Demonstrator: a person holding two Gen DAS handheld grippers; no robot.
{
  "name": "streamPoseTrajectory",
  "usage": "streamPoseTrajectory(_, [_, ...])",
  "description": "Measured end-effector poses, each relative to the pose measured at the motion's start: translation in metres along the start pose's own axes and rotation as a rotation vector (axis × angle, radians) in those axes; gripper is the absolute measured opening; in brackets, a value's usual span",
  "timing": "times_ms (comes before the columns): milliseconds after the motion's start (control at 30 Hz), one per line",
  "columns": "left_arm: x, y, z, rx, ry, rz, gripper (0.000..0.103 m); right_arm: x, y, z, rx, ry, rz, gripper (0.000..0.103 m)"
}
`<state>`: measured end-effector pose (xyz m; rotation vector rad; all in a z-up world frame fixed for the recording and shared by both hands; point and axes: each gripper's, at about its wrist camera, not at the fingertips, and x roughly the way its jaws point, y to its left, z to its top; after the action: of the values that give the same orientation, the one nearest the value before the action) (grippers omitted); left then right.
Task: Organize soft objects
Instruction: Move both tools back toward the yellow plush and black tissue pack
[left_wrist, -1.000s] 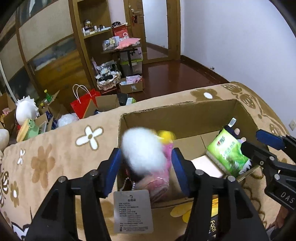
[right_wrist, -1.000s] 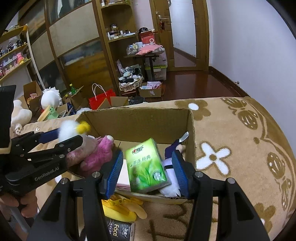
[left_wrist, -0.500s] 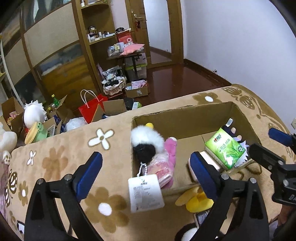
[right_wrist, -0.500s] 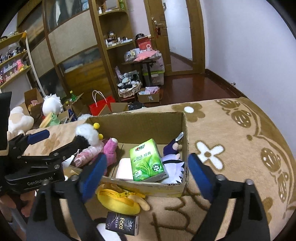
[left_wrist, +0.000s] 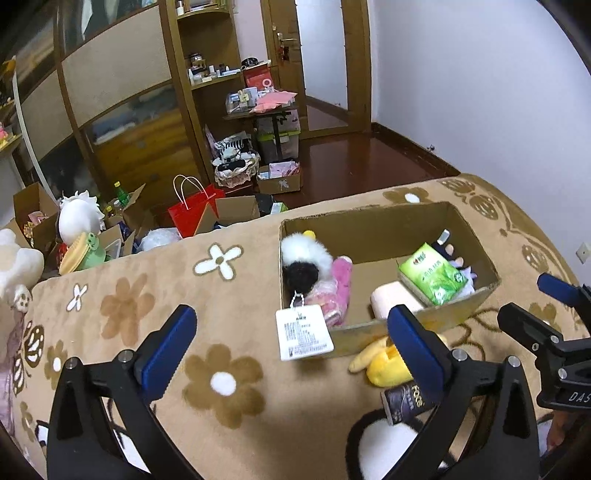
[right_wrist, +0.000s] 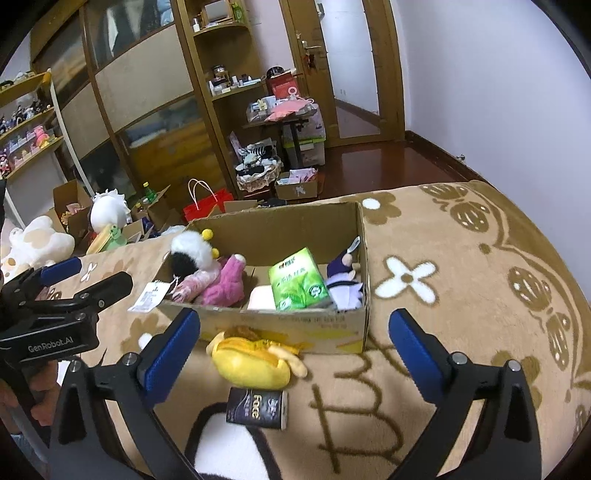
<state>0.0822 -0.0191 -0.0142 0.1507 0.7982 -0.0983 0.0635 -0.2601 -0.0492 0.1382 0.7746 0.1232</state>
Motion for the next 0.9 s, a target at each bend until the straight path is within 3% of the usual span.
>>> streamPoseTrajectory(300, [0.0,-0.009,-0.014,0.005,0.044,-0.005,0.102,-0.007,0.005,-0.014,-0.048,0.033,-0.027,0.103])
streamPoseTrajectory(600, [0.013,-0.017,-0.021,0.019,0.077,-0.045,0.102,0.014,0.013,-0.031,-0.108,0.099,-0.039,0.103])
streamPoseTrajectory(900, [0.039,-0.019,-0.025,-0.038,0.158,-0.165,0.102,0.034,0.023,-0.045,-0.137,0.174,-0.013,0.103])
